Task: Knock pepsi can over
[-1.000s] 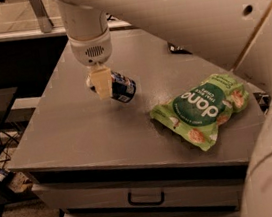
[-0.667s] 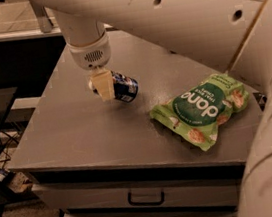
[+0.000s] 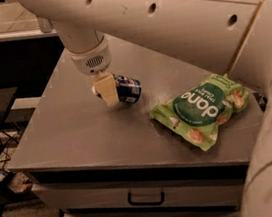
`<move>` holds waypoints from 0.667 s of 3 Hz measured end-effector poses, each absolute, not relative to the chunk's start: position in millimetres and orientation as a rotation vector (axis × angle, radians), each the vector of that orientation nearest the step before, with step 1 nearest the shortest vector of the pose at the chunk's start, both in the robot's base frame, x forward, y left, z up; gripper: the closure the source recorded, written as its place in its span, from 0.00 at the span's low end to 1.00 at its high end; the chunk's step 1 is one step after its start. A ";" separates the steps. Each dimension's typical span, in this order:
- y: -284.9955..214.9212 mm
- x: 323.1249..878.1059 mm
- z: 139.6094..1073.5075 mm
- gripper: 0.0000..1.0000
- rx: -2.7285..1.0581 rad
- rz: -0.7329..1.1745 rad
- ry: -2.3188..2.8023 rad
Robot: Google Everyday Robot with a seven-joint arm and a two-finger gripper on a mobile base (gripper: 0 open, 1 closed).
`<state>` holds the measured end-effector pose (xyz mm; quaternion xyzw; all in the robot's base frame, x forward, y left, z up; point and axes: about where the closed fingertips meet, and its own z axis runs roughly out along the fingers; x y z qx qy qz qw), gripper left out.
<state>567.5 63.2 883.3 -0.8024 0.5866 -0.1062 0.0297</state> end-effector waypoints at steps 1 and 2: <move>60.5 563.4 876.5 0.00 -2.500 -0.300 1.792; 57.3 560.3 869.9 0.00 -2.517 -0.243 1.795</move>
Offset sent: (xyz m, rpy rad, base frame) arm -0.0141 -0.0115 -0.0169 -0.0084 0.0900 0.0305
